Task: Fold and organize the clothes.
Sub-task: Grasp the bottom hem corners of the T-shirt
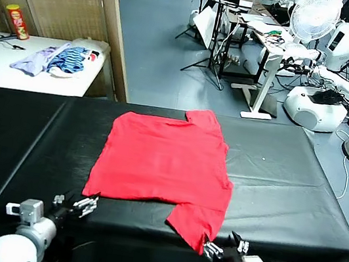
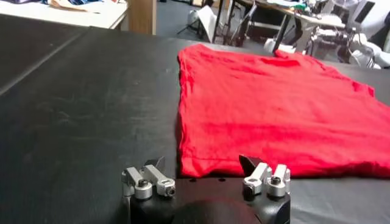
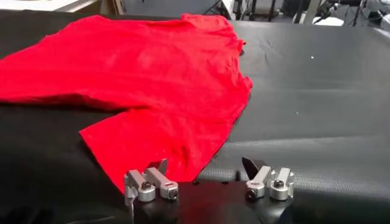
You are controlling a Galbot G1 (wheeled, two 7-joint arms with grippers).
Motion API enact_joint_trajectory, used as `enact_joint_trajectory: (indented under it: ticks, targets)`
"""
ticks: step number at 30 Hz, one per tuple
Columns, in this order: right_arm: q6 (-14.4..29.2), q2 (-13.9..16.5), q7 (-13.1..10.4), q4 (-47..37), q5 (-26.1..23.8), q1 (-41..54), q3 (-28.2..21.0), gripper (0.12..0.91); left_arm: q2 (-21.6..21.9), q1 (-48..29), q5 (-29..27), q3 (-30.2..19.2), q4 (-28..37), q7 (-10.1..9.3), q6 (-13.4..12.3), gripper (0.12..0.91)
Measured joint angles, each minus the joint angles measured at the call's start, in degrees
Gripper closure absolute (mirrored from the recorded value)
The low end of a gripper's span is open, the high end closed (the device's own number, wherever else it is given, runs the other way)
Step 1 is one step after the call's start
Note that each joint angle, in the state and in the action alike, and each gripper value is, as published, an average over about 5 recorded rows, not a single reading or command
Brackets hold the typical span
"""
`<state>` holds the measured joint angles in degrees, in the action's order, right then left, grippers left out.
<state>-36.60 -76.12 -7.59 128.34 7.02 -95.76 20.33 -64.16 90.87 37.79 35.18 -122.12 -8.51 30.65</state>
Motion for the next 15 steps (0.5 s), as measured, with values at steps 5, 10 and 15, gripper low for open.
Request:
enact_joint_trajectory:
  ticks: [5,10,15]
  targets:
    - [0.17,-0.20,0.05,-0.44,-0.33,-0.14,-0.28,0.648,-0.01,-0.06,0.03,-0.03,0.55,0.04,-0.27,0.325]
    - [0.19,-0.44,-0.11,-0.14,-0.39,-0.74,-0.14,0.876,-0.06,-0.09,-0.19,-0.19,1.48,0.78,-0.64,0.605]
    - [0.22,-0.09,0.02,1.16,-0.08,-2.08,1.23,0.903,-0.27,0.08,-0.59,-0.36,1.95,1.65,-1.53,0.871]
